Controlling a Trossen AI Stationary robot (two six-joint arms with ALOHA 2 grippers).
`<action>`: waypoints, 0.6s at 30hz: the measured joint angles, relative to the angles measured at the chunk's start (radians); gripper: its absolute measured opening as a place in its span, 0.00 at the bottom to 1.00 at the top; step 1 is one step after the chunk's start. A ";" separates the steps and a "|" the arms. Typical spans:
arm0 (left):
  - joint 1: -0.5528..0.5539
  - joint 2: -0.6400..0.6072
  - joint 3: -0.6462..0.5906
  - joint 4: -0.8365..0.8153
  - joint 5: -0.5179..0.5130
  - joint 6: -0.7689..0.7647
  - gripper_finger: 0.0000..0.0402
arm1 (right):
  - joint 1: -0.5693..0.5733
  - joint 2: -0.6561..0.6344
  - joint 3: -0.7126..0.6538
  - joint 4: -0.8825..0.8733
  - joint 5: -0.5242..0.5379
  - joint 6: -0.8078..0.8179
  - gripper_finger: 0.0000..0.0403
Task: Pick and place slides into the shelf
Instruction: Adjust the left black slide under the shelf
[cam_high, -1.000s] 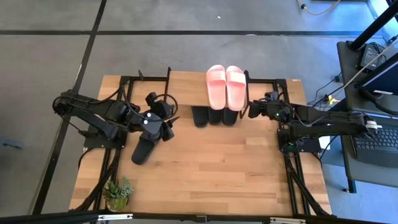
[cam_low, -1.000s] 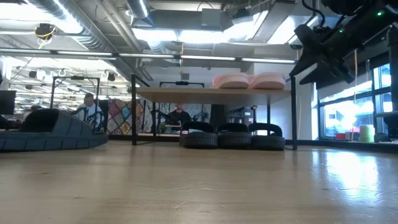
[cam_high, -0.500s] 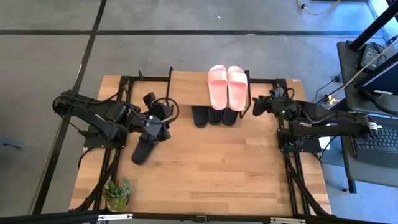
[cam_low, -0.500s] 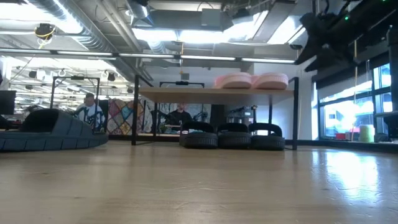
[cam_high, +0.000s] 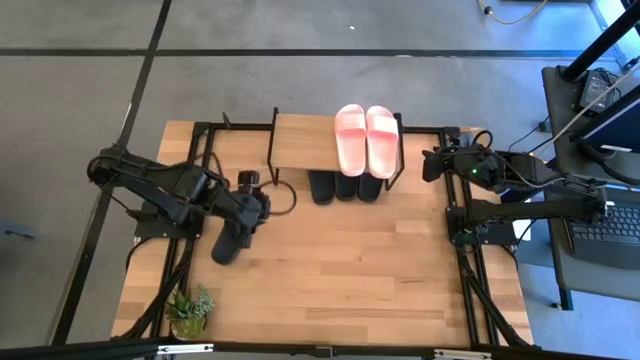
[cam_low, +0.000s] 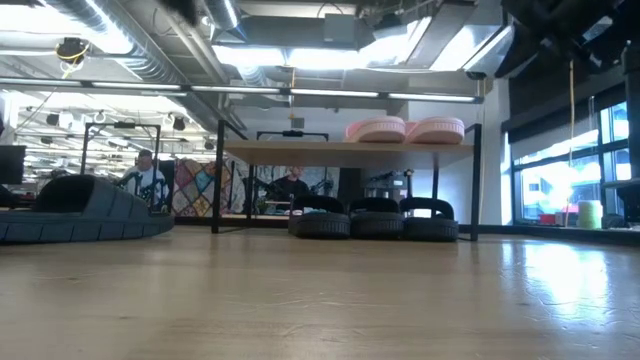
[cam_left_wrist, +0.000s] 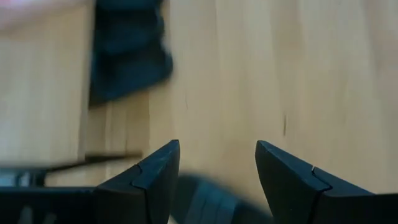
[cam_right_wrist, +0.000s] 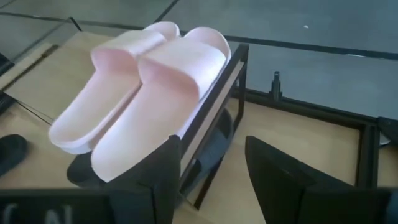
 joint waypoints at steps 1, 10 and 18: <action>-0.009 0.011 0.000 -0.043 0.000 0.000 0.51 | 0.000 0.000 -0.003 0.001 0.000 0.000 0.44; -0.093 0.169 -0.018 -0.310 -0.004 -0.016 0.51 | 0.000 0.000 -0.059 -0.001 0.000 0.027 0.44; -0.119 0.125 -0.309 -0.061 0.074 -0.134 0.51 | 0.000 0.000 -0.094 0.001 -0.001 0.032 0.44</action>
